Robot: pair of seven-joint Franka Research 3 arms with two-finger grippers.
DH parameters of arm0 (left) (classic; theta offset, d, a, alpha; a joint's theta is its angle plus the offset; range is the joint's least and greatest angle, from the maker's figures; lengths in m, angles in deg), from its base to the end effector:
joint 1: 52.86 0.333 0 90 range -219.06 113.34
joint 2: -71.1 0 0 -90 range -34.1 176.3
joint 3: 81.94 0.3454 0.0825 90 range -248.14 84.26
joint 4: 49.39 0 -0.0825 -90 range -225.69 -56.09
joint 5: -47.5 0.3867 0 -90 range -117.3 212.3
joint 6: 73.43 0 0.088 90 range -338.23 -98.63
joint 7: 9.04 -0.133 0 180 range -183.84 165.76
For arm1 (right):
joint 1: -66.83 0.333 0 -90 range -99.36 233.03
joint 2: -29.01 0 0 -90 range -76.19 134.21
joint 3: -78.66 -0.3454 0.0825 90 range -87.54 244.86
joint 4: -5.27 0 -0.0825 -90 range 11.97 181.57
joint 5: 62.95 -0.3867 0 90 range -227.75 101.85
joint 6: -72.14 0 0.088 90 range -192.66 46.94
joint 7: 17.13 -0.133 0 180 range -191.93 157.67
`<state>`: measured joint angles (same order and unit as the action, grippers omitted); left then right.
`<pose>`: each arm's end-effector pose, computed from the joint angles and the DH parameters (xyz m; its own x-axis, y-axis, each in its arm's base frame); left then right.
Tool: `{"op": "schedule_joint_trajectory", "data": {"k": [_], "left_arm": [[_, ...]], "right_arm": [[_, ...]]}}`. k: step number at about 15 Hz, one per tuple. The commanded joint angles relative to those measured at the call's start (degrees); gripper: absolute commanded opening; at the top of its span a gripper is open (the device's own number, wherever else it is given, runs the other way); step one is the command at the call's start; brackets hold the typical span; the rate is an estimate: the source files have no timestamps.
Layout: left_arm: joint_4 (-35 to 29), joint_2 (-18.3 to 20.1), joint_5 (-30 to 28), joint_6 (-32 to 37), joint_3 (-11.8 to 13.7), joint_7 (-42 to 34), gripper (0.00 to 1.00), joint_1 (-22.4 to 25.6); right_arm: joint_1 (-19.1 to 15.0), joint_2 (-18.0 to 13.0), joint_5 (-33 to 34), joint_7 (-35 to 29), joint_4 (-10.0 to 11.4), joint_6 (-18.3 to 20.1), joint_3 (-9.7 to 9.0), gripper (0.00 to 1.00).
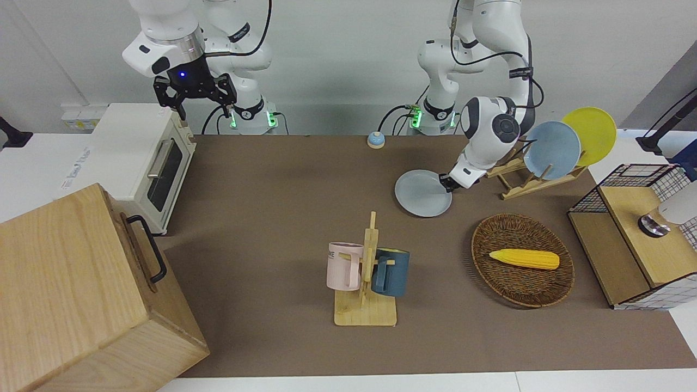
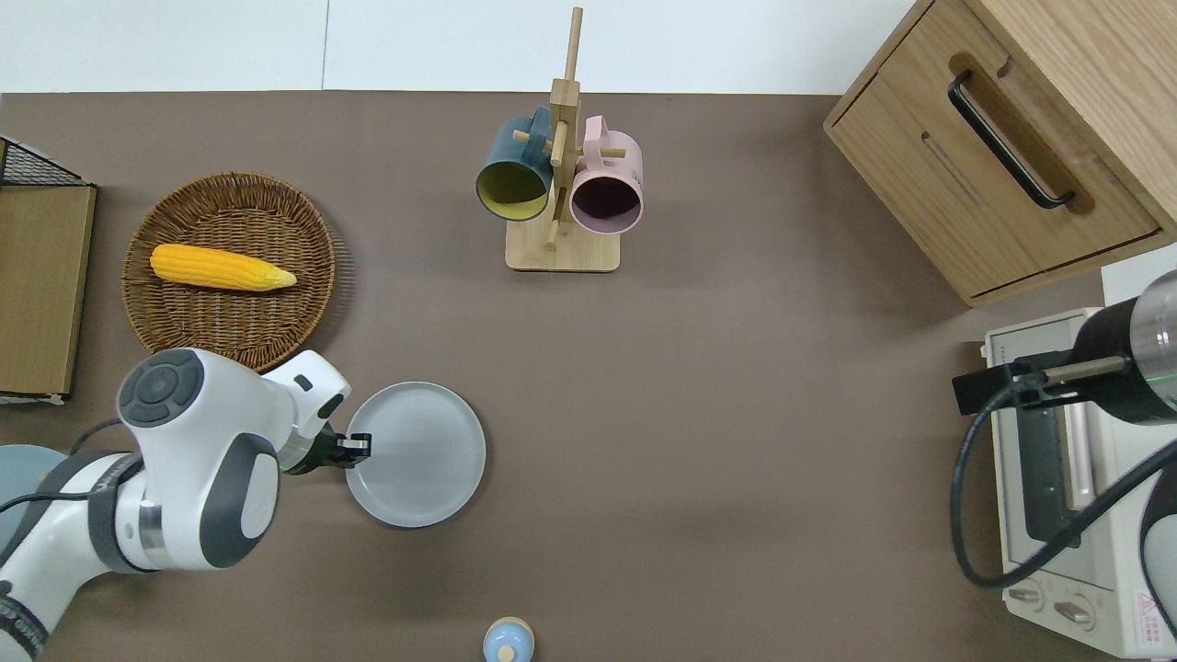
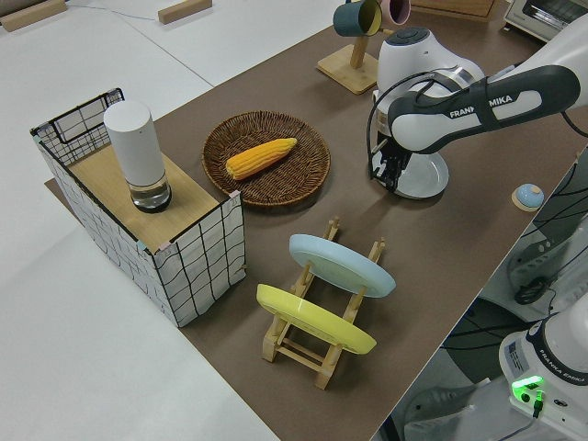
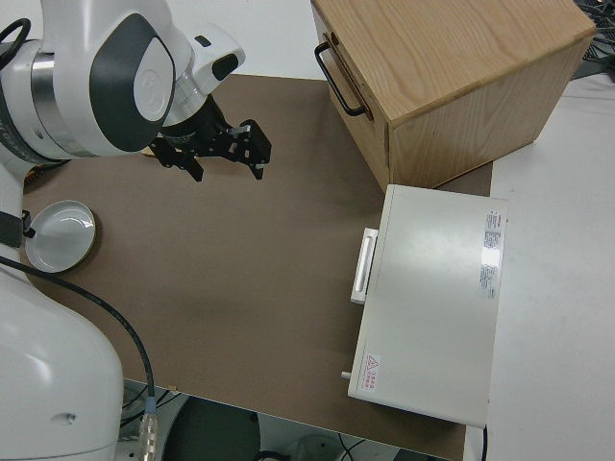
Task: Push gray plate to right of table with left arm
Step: 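Push the gray plate across the table away from the left arm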
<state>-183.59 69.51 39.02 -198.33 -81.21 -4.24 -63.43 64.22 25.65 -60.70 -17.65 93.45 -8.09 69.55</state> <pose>0.4740 -0.0910 0.3095 0.9796 -0.0005 -0.2012 0.0171 -0.9962 0.0859 0.5141 0.0557 0.6599 0.9921 0.0962 -0.0801 0.1003 -0.9937 0.0491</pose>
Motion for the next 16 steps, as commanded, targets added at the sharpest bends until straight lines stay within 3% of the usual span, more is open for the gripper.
{"op": "schedule_joint_trajectory", "data": {"k": [1, 4, 8, 12, 16], "left_arm": [[-0.62, -0.52, -2.67, -1.48, 0.15, 6.17, 0.00, -7.17], [-0.27, -0.78, -6.79, -2.79, -0.38, 10.74, 0.00, -13.32], [0.08, -2.19, -8.39, -7.27, -3.36, 19.44, 0.00, -18.34], [0.60, -5.69, -12.43, -14.03, -9.24, 22.61, 0.00, -18.70], [4.37, -8.33, -12.52, -16.95, -14.34, 31.04, 0.00, -18.70]], "right_arm": [[-0.46, -0.60, -0.05, 0.43, 0.23, 0.68, -0.30, 0.996], [-0.46, -0.60, 0.03, 0.43, 0.23, 0.68, -0.30, 0.996], [-0.46, -0.60, 0.03, 0.43, 0.23, 0.68, -0.30, 0.996], [-0.46, -0.60, 0.03, 0.43, 0.23, 0.68, -0.30, 0.996], [-0.46, -0.60, -0.05, 0.43, 0.23, 0.68, -0.30, 0.996]]}}
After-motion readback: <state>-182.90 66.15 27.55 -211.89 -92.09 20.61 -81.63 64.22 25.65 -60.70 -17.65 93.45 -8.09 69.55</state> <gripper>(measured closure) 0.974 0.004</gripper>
